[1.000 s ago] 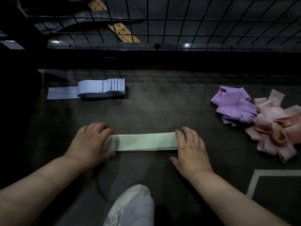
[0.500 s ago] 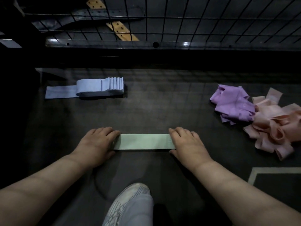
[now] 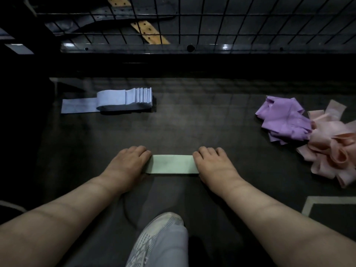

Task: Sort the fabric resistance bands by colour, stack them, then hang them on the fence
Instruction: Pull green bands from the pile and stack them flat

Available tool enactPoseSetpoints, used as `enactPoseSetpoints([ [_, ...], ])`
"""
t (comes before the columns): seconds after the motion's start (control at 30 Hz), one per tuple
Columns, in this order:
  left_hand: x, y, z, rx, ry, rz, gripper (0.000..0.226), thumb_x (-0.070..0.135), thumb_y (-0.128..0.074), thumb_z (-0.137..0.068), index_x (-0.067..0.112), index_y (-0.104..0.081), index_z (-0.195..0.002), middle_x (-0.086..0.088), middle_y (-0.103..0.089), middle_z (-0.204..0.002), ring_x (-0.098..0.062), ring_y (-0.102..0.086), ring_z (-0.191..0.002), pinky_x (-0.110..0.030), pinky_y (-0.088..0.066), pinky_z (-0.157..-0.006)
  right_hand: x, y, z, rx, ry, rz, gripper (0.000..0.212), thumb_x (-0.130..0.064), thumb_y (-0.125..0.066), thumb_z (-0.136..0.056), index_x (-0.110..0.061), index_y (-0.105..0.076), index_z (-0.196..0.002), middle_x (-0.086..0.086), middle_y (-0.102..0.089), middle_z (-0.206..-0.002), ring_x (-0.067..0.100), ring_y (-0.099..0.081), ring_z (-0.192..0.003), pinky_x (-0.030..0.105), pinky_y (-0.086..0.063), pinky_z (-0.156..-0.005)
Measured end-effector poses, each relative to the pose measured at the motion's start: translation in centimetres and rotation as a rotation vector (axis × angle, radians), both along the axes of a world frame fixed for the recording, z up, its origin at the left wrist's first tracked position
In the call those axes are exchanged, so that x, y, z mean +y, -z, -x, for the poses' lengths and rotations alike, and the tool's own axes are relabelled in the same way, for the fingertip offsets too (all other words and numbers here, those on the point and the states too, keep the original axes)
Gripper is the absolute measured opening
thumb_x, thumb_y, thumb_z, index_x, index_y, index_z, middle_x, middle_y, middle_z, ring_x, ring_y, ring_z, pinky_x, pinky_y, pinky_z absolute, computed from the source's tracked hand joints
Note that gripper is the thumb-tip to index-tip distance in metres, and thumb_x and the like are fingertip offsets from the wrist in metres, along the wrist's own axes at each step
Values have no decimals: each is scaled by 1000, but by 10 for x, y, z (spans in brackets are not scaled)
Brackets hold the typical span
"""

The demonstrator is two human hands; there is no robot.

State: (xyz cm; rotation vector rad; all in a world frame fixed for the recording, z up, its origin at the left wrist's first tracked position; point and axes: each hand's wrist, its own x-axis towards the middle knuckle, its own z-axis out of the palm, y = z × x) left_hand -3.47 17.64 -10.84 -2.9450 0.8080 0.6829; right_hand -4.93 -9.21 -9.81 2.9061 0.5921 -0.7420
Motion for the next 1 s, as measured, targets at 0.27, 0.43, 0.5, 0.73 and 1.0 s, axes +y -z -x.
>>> enactPoseSetpoints([
  [0.27,-3,-1,1,14,-13,2,68,46,-82,-59,14,-64,-117,-8,-61,-105,-31,-63,-90,-38,-54,-75,3,-1,-10,112,-29,15,64,-23,-62,-90,-13,-29,-145,8,-35,-140,29,-38,-128,44,-30,-105],
  [0.43,-10,-1,2,8,-41,15,72,51,-83,-55,16,-63,-114,-8,-60,-107,-31,-62,-92,-38,-53,-77,8,-8,-14,111,-63,19,76,-37,-63,-86,-10,-26,-146,11,-34,-143,30,-37,-129,46,-25,-110],
  [0.5,-16,0,2,15,-32,34,74,51,-84,-54,15,-63,-115,-8,-61,-108,-31,-62,-94,-39,-54,-78,14,-8,-12,124,-100,15,92,-47,-67,-84,-9,-18,-151,13,-29,-148,32,-34,-133,48,-23,-112],
  [0.73,-31,4,-1,18,2,1,63,43,-82,-64,9,-61,-112,-12,-58,-104,-34,-58,-92,-41,-51,-78,24,-1,-16,108,-54,-42,55,-23,-49,-99,-10,-26,-148,11,-32,-144,31,-35,-130,45,-31,-105],
  [1.0,-23,3,5,-99,-45,86,72,68,-47,-70,16,-58,-118,-9,-57,-111,-31,-58,-98,-41,-48,-85,6,4,13,-137,129,-209,72,-52,-48,-88,-7,-43,-143,12,-43,-145,29,-38,-135,45,-18,-115],
])
